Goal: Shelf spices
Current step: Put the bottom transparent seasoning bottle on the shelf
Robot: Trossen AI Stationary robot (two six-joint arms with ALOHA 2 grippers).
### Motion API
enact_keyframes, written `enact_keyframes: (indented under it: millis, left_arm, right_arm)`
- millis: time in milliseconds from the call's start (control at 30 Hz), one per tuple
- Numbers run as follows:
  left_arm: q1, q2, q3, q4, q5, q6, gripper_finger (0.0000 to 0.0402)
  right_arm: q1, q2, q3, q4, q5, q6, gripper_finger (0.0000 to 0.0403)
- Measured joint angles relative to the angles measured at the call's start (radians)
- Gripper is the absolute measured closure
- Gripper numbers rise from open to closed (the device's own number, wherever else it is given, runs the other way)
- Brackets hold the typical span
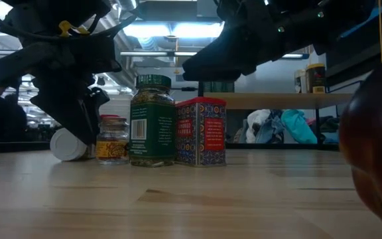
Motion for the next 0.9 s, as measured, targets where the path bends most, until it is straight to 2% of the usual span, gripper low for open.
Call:
enact_keyframes:
  millis: [500,667,767,900]
  left_arm:
    - [-0.002,0.0,0.0,0.035,0.0,0.027,0.0265]
    - [0.001,0.0,0.0,0.053,0.0,0.048,0.0265]
    - [0.025,-0.003,0.003,0.025,0.002,0.047,0.0265]
    - [0.077,-0.061,0.066,-0.113,0.032,0.036,0.0265]
  right_arm:
    - [0.0,0.0,0.0,-0.04,-0.009,-0.004,0.016]
    - [-0.008,0.0,0.0,-0.049,0.017,-0.032,0.0138]
    - [-0.027,0.0,0.007,-0.061,0.082,-0.083,0.0116]
    - [-0.066,-0.008,0.062,-0.131,0.193,-0.161,0.0096]
